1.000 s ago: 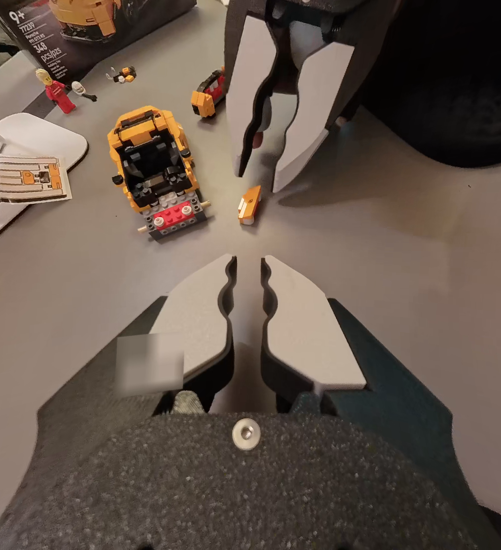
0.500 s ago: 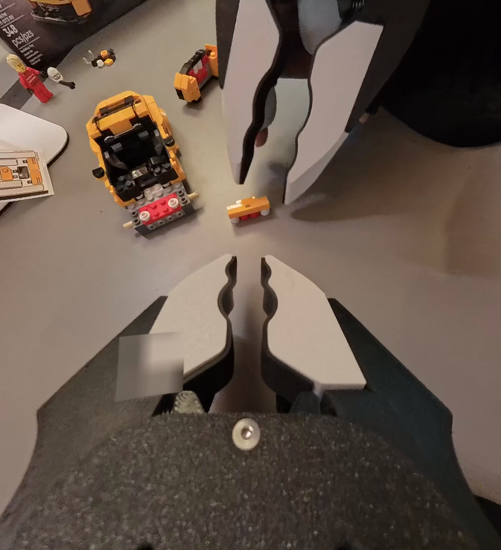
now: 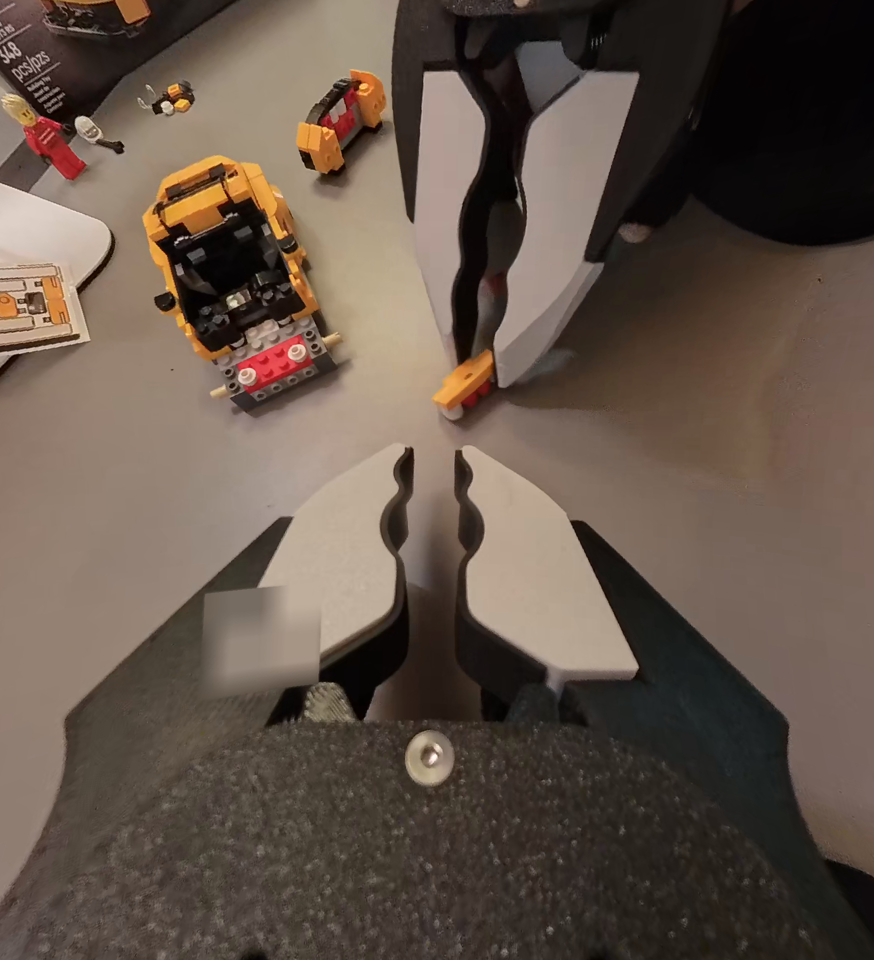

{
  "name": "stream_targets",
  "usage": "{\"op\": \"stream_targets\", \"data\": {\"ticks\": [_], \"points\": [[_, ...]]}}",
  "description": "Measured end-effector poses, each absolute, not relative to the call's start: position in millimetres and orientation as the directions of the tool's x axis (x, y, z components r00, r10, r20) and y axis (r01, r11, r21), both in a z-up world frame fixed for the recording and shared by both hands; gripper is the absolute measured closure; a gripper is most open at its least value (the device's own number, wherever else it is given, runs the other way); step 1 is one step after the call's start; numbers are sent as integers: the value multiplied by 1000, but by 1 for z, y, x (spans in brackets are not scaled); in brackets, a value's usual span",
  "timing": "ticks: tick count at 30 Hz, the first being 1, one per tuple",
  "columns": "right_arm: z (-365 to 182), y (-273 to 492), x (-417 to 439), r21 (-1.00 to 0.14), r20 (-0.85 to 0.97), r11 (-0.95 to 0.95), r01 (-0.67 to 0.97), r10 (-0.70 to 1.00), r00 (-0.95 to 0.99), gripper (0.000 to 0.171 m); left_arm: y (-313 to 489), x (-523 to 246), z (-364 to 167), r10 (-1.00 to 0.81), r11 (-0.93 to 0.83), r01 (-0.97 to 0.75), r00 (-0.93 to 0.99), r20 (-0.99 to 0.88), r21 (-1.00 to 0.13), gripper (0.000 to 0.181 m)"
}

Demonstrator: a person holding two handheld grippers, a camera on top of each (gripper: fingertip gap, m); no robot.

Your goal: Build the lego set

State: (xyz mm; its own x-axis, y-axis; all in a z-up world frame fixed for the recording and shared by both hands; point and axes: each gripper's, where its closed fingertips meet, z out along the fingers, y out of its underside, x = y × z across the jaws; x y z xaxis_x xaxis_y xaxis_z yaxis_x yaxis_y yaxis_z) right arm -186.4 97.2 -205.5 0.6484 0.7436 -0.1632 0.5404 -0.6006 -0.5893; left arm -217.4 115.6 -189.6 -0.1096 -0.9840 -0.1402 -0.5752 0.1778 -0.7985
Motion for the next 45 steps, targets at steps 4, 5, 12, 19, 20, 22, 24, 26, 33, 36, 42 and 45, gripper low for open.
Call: {"op": "stream_targets", "data": {"ticks": [4,5,12,19,20,22,24,26,33,36,42,45], "points": [[-196,87,-197,-602,-367,-671,433,714,596,155,109,-216,-189,-980,196,-563,-140,-141,-803,167],[-195,86,-199,-604,-387,-677,421,711,588,155,107,-215,-189,-978,206,-561,-151,-146,-801,166],[-201,81,-201,-636,-252,-549,542,812,526,155,101,-214,-192,-969,243,-568,-182,-168,-786,165],[-200,69,-208,-614,-317,-567,548,814,487,157,76,-214,-181,-939,297,-481,-303,-161,-825,162],[-200,69,-208,-614,-328,-574,541,809,487,157,73,-214,-181,-936,297,-477,-318,-152,-827,162],[-199,67,-208,-612,-338,-574,544,812,476,157,71,-215,-185,-930,310,-487,-332,-156,-817,162],[-199,61,-212,-607,-362,-574,551,816,451,157,69,-215,-191,-924,326,-507,-348,-156,-798,160],[-198,56,-215,-595,-404,-587,550,809,427,157,64,-214,-192,-915,340,-499,-371,-158,-797,158],[-199,61,-209,-596,-365,-579,556,812,454,149,61,-217,-199,-922,284,-553,-382,-64,-783,167],[-196,70,-200,-623,-285,-545,561,826,486,147,68,-218,-200,-946,182,-598,-323,27,-781,167],[-190,68,-198,-663,-154,-432,611,877,454,149,75,-219,-201,-960,93,-628,-263,98,-773,165],[-193,70,-204,-663,-92,-391,638,889,449,149,77,-219,-201,-963,86,-630,-252,99,-772,164]]}}
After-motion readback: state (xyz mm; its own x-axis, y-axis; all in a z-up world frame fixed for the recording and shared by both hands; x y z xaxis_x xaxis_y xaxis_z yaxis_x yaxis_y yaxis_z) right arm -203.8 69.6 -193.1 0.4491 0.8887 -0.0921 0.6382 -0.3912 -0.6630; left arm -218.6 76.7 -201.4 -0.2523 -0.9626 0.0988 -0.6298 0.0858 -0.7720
